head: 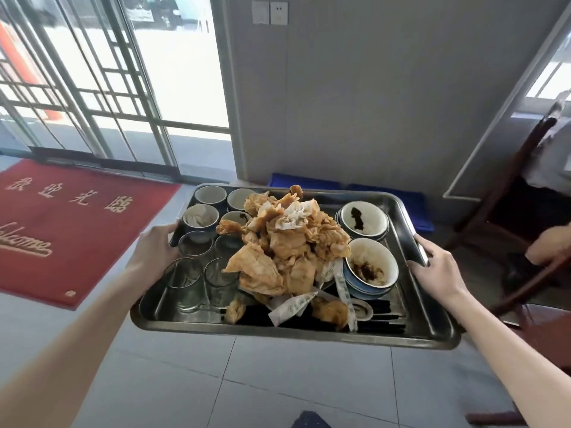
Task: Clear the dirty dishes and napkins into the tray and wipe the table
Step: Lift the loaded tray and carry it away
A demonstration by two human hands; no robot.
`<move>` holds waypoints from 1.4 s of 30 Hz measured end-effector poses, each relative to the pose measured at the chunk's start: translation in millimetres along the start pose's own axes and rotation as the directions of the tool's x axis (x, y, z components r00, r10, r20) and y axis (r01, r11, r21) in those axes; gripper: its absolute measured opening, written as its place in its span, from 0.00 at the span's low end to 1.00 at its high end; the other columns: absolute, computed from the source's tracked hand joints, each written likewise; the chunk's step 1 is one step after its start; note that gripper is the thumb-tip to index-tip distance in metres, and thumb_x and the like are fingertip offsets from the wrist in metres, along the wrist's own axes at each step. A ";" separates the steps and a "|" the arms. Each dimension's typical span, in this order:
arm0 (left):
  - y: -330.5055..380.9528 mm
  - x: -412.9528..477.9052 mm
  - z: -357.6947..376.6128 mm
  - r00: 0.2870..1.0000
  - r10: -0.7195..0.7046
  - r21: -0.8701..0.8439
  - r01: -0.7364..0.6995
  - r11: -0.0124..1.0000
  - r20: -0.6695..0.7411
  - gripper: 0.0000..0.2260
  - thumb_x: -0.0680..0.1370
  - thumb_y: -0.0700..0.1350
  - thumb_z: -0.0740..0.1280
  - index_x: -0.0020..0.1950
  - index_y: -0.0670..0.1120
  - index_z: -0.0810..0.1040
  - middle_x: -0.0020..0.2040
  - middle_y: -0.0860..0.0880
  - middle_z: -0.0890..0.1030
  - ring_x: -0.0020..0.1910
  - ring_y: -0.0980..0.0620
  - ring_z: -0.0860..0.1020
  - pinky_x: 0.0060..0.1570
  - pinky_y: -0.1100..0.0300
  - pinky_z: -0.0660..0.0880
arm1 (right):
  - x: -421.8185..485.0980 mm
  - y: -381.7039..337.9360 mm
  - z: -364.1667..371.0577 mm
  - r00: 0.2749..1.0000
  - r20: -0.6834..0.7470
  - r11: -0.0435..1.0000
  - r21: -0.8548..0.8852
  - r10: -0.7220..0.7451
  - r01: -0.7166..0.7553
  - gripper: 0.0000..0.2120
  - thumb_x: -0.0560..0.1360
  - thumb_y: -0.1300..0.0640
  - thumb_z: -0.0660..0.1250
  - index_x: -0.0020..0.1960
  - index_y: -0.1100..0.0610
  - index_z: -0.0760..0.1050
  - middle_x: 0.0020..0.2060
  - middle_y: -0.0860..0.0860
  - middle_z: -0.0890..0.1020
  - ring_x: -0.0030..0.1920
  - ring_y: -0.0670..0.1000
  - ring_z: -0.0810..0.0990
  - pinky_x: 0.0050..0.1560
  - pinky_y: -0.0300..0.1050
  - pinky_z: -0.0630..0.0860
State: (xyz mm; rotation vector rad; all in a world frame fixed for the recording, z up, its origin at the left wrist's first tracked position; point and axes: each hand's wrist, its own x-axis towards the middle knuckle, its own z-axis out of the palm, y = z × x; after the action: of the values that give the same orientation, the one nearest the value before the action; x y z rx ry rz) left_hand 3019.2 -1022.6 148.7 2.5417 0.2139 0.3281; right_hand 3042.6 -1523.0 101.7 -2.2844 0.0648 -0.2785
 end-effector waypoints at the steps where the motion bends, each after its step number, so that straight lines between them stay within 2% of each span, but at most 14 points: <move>1: -1.6 21.7 8.4 1.000 -0.005 -0.005 0.005 1.000 0.008 0.21 0.69 0.39 0.76 0.61 0.43 0.80 0.33 0.46 0.76 0.35 0.47 0.75 0.38 0.56 0.67 | 20.2 1.3 7.9 1.000 0.003 1.000 -0.004 0.003 -0.003 0.29 0.68 0.66 0.71 0.68 0.52 0.73 0.59 0.51 0.81 0.59 0.52 0.77 0.55 0.42 0.67; 4: -6.4 88.3 36.5 0.999 -0.026 -0.014 0.027 1.000 0.025 0.22 0.69 0.38 0.76 0.62 0.41 0.80 0.33 0.44 0.77 0.36 0.43 0.78 0.38 0.56 0.68 | 82.2 8.1 32.1 1.000 0.019 1.000 -0.001 0.022 -0.022 0.29 0.69 0.64 0.71 0.68 0.49 0.73 0.59 0.48 0.80 0.58 0.49 0.77 0.54 0.42 0.68; 8: -9.1 179.1 76.2 0.999 -0.020 -0.031 0.021 0.999 0.027 0.24 0.70 0.38 0.75 0.65 0.43 0.78 0.41 0.38 0.83 0.43 0.38 0.82 0.39 0.56 0.71 | 176.5 18.7 64.6 1.000 0.015 1.000 0.007 0.013 -0.013 0.29 0.69 0.65 0.71 0.68 0.50 0.73 0.58 0.48 0.81 0.58 0.50 0.77 0.54 0.41 0.67; 12: -1.2 265.5 106.2 0.999 -0.032 -0.043 0.032 0.999 -0.003 0.22 0.72 0.39 0.74 0.66 0.46 0.78 0.36 0.44 0.78 0.44 0.37 0.82 0.39 0.57 0.68 | 271.6 17.7 85.7 0.998 0.044 0.997 0.067 -0.039 0.036 0.28 0.72 0.64 0.70 0.68 0.47 0.72 0.55 0.37 0.78 0.58 0.45 0.77 0.55 0.42 0.70; 17: 8.1 369.4 135.2 0.999 -0.043 -0.028 0.043 0.999 -0.001 0.22 0.72 0.38 0.74 0.65 0.45 0.78 0.36 0.45 0.77 0.43 0.37 0.81 0.39 0.57 0.68 | 382.4 16.7 106.7 0.997 0.079 0.996 0.089 -0.017 0.010 0.26 0.74 0.62 0.69 0.71 0.51 0.70 0.62 0.47 0.78 0.62 0.48 0.76 0.63 0.49 0.71; 20: 8.9 427.7 152.4 0.999 -0.044 -0.032 0.044 0.998 0.015 0.22 0.72 0.39 0.73 0.66 0.45 0.78 0.37 0.41 0.80 0.42 0.35 0.80 0.39 0.56 0.68 | 435.3 20.8 124.8 0.998 0.061 0.998 0.062 0.002 -0.006 0.27 0.74 0.62 0.70 0.71 0.51 0.70 0.60 0.43 0.77 0.60 0.46 0.75 0.60 0.44 0.70; 24: 4.5 504.5 180.1 0.999 -0.035 -0.039 0.036 0.999 0.024 0.20 0.72 0.39 0.74 0.64 0.45 0.79 0.30 0.43 0.76 0.41 0.33 0.79 0.37 0.56 0.66 | 502.7 31.9 157.1 0.997 0.057 0.998 0.035 0.049 -0.051 0.27 0.74 0.60 0.70 0.71 0.53 0.70 0.62 0.46 0.77 0.60 0.46 0.74 0.61 0.44 0.69; 27: -5.3 563.3 205.6 0.998 -0.036 -0.055 0.039 0.998 0.059 0.20 0.72 0.37 0.72 0.65 0.44 0.79 0.34 0.37 0.79 0.38 0.34 0.78 0.37 0.57 0.65 | 553.6 37.3 183.5 0.995 0.061 0.996 0.018 0.083 -0.084 0.27 0.74 0.59 0.70 0.71 0.51 0.69 0.59 0.42 0.76 0.58 0.44 0.74 0.56 0.40 0.69; 31: -20.5 647.8 239.9 0.997 -0.021 -0.036 0.024 0.999 0.076 0.23 0.74 0.43 0.73 0.69 0.47 0.75 0.30 0.48 0.71 0.33 0.45 0.70 0.36 0.55 0.65 | 611.0 44.1 224.6 0.991 0.018 0.991 0.030 0.133 -0.134 0.27 0.74 0.59 0.69 0.72 0.49 0.68 0.60 0.38 0.73 0.56 0.32 0.70 0.54 0.28 0.66; 33: -25.7 686.9 251.6 0.996 -0.001 -0.022 0.003 1.000 0.088 0.26 0.74 0.44 0.73 0.72 0.52 0.71 0.30 0.50 0.69 0.33 0.42 0.73 0.35 0.55 0.65 | 636.4 45.9 243.0 0.988 -0.008 0.987 0.038 0.153 -0.153 0.27 0.75 0.59 0.69 0.72 0.50 0.67 0.60 0.37 0.73 0.55 0.25 0.67 0.53 0.22 0.64; 34: -27.9 705.2 257.3 0.995 0.000 -0.012 0.001 1.000 0.099 0.28 0.74 0.43 0.73 0.72 0.53 0.70 0.30 0.50 0.69 0.34 0.38 0.75 0.34 0.55 0.65 | 649.3 47.1 250.0 0.985 -0.012 0.984 0.043 0.171 -0.171 0.27 0.75 0.59 0.68 0.72 0.49 0.67 0.60 0.37 0.73 0.55 0.24 0.67 0.53 0.24 0.64; 36: -32.2 738.4 270.5 0.993 -0.004 0.010 0.003 1.000 0.120 0.29 0.73 0.42 0.74 0.73 0.53 0.70 0.31 0.48 0.69 0.34 0.37 0.75 0.34 0.55 0.64 | 670.3 51.6 264.3 0.977 -0.016 0.976 0.047 0.214 -0.213 0.27 0.75 0.57 0.68 0.72 0.48 0.67 0.59 0.36 0.73 0.56 0.27 0.68 0.53 0.28 0.65; 39: -42.4 776.0 299.5 0.989 -0.034 0.014 0.032 0.999 0.144 0.31 0.73 0.42 0.74 0.73 0.54 0.68 0.33 0.42 0.74 0.34 0.40 0.73 0.34 0.55 0.64 | 698.7 63.7 283.4 0.972 -0.014 0.971 0.042 0.237 -0.236 0.28 0.75 0.58 0.68 0.73 0.48 0.66 0.59 0.37 0.73 0.57 0.33 0.71 0.51 0.24 0.66; 42: -57.4 797.1 335.6 0.980 -0.089 0.033 0.084 0.996 0.178 0.31 0.73 0.42 0.73 0.73 0.56 0.68 0.30 0.51 0.73 0.33 0.45 0.73 0.34 0.55 0.65 | 722.3 84.3 302.3 0.955 0.027 0.954 0.050 0.295 -0.296 0.28 0.75 0.61 0.68 0.73 0.50 0.66 0.61 0.41 0.74 0.61 0.43 0.74 0.59 0.36 0.69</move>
State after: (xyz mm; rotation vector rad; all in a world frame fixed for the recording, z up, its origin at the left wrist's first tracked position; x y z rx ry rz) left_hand 3870.5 -971.8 -6.3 2.5600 0.2595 0.0619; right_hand 3816.9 -1456.4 -26.2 -2.1871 0.3816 -0.1001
